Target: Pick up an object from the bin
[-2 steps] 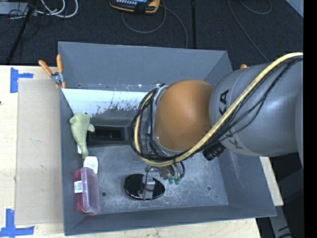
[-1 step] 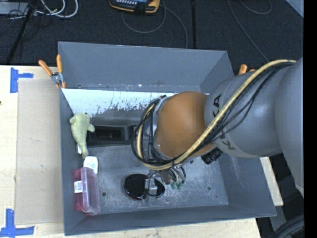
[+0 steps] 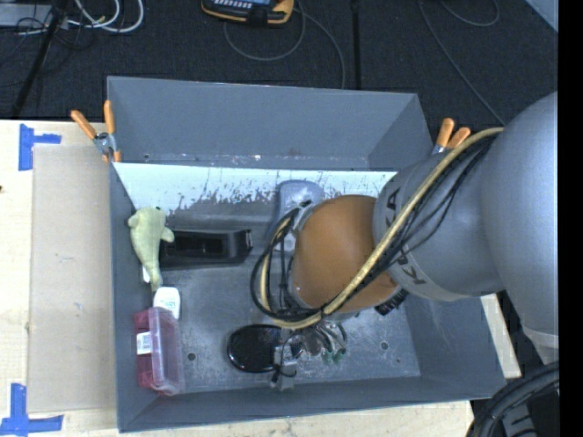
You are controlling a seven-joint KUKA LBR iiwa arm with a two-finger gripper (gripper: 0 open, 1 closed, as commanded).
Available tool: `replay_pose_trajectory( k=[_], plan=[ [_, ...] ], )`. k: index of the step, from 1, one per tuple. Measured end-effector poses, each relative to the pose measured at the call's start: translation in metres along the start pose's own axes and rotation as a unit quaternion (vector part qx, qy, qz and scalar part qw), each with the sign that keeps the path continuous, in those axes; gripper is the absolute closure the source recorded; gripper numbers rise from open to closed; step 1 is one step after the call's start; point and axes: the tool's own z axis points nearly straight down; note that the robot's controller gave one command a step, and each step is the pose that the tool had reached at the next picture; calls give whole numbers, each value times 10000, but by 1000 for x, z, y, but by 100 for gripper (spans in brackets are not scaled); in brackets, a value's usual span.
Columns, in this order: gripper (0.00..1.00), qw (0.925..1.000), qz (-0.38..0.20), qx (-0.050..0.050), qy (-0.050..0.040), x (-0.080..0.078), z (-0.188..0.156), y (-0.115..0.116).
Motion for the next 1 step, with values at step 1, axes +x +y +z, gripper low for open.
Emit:
replay_pose_trajectory(
  k=[1],
  plan=[
    [0, 9967, -809, -1, 0, -7, 20, 9]
  ],
)
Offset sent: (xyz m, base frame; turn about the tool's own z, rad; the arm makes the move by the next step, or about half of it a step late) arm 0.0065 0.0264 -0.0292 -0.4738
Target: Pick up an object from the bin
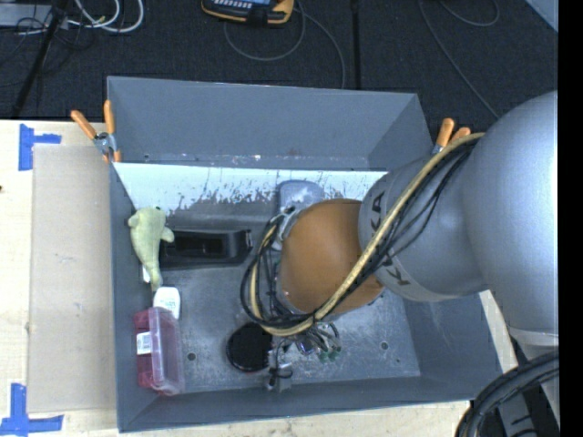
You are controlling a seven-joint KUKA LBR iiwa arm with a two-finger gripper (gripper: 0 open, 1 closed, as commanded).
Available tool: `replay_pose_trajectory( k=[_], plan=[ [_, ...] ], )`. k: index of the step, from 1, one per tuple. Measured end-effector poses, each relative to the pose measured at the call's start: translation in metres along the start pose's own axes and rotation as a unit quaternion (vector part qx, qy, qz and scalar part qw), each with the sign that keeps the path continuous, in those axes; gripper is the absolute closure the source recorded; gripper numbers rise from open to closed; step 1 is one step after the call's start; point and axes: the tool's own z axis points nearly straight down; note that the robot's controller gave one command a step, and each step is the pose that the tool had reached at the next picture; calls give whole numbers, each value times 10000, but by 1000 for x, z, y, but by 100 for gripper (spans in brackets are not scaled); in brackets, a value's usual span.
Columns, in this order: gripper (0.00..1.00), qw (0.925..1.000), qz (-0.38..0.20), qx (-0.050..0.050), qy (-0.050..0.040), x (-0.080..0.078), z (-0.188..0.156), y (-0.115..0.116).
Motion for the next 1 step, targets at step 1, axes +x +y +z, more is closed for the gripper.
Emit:
replay_pose_trajectory(
  k=[1],
  plan=[
    [0, 9921, -1255, -3, -1, -4, 6, 11]
  ],
)
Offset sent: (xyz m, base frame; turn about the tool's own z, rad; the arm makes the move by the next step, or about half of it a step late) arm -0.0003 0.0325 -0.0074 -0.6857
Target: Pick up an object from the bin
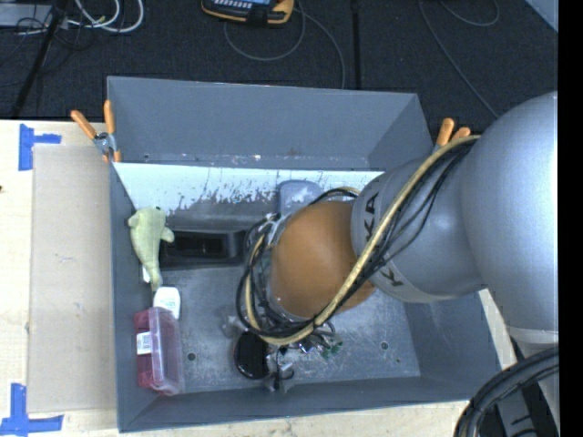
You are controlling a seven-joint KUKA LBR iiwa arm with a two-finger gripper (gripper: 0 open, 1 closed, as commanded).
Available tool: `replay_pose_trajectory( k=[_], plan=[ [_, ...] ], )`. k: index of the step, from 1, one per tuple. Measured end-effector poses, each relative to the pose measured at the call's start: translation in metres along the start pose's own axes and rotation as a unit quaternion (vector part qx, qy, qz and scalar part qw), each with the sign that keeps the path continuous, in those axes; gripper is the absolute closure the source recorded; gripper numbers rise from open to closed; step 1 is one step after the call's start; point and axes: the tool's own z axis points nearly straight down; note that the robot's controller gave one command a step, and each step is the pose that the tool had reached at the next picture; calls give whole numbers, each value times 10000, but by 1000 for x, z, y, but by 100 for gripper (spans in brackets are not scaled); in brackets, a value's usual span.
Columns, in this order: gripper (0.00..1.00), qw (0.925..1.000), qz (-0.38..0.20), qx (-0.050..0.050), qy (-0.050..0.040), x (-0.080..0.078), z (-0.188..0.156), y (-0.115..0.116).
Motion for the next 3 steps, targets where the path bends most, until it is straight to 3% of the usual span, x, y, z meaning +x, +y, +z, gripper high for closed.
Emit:
replay_pose_trajectory(
  k=[1, 2, 3],
  plan=[
    [100, 9770, -2131, -10, 8, -10, 2, 19],
    [100, 9771, -2128, -10, 9, -10, 2, 19],
    [100, 9752, -2211, -37, 58, -2, -34, 25]
  ],
)
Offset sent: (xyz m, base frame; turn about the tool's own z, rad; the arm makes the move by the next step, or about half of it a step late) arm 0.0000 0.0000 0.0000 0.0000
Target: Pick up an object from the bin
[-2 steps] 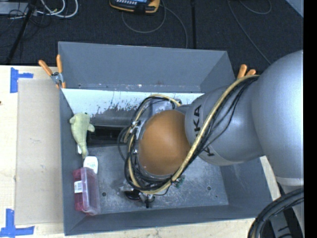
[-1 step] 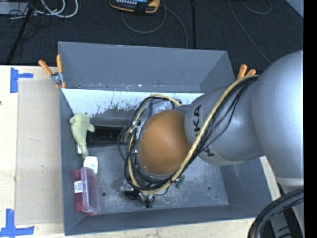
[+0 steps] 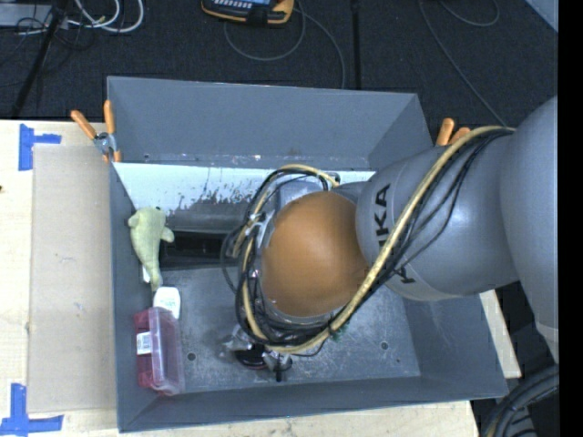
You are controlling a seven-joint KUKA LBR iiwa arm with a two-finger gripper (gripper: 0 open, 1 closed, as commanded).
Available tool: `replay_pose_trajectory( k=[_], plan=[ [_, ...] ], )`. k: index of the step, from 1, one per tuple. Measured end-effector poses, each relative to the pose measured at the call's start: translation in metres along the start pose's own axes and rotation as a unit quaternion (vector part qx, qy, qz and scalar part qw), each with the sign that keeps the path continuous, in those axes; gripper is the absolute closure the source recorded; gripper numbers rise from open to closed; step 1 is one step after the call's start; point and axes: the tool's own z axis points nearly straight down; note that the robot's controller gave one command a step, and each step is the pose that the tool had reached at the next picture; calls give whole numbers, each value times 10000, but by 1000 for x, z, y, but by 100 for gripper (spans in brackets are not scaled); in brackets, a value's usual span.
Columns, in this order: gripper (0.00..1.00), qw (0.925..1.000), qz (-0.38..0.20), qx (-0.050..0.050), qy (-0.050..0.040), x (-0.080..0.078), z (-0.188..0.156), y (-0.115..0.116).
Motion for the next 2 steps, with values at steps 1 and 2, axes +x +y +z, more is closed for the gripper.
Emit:
replay_pose_trajectory(
  k=[1, 2],
  plan=[
    [100, 10000, -3, 15, -24, -5, -54, 0],
    [100, 9992, 386, 24, -42, -7, -93, -16]
  ],
)
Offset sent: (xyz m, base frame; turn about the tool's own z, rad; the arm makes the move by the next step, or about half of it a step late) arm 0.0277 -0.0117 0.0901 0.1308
